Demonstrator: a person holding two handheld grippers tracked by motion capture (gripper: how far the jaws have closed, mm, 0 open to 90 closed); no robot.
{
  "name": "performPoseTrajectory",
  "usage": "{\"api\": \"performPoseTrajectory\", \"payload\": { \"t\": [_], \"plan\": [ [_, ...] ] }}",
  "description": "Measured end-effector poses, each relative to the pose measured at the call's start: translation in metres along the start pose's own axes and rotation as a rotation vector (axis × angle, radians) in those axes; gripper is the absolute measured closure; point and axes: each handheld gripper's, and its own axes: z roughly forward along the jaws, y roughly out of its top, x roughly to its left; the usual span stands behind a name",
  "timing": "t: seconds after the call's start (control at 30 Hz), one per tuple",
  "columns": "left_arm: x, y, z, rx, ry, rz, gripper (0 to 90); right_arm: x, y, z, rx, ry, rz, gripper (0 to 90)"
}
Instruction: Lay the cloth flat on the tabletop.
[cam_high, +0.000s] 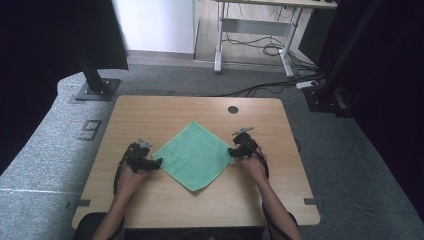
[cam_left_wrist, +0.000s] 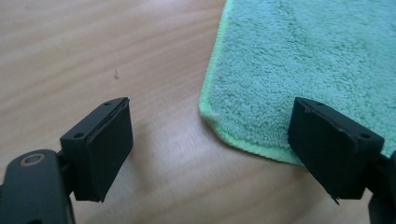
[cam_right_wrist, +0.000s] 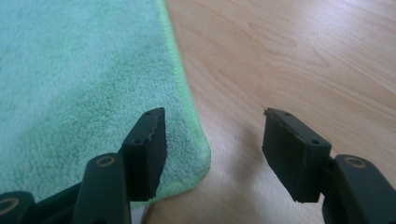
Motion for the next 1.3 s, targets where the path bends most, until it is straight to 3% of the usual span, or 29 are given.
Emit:
{"api": "performPoseTrajectory", "payload": {
  "t": [0.2,0.3,0.43,0.5,0.63,0.83,0.9,0.97,1.03,1.13,1.3],
  "plan": [
    [0.007,0.013,0.012,-0.006,0.018,0.004,14.2,0.007,-0.017,-0.013,-0.006,0.011,-0.017,39.0],
    [0.013,0.019,0.019,-0.016,0.012,-0.022,14.2,0.014,-0.026,-0.021,-0.016,0.023,-0.025,39.1],
    [0.023,0.021,0.025,-0.029,-0.01,-0.086,14.0,0.022,-0.036,-0.029,-0.02,0.045,-0.023,38.4],
    [0.019,0.021,0.019,-0.046,0.014,-0.072,14.6,0.023,-0.036,-0.032,-0.011,0.045,-0.031,35.7],
    [0.0,0.019,0.0,-0.068,-0.03,-0.026,14.4,0.015,-0.022,-0.032,-0.056,0.059,-0.001,31.8],
    [-0.03,0.003,-0.01,-0.033,-0.088,0.031,13.4,0.008,0.009,-0.006,-0.073,0.077,0.023,28.4],
    [-0.034,-0.001,-0.008,-0.022,-0.081,0.039,12.4,0.008,0.013,0.005,-0.056,0.075,0.018,27.8],
    [-0.035,-0.001,-0.003,0.0,-0.059,0.041,12.4,0.007,0.013,0.016,-0.037,0.061,0.01,26.9],
    [-0.032,0.0,0.001,0.0,-0.062,0.027,10.1,0.006,0.01,0.017,-0.058,0.073,0.033,28.7],
    [-0.027,0.007,0.006,0.001,-0.035,0.029,10.2,0.008,0.004,0.01,-0.054,0.051,0.005,28.8],
    [-0.021,0.022,0.02,-0.002,-0.032,0.018,10.3,0.012,-0.009,-0.003,-0.04,0.038,-0.009,28.8]
  ]
}}
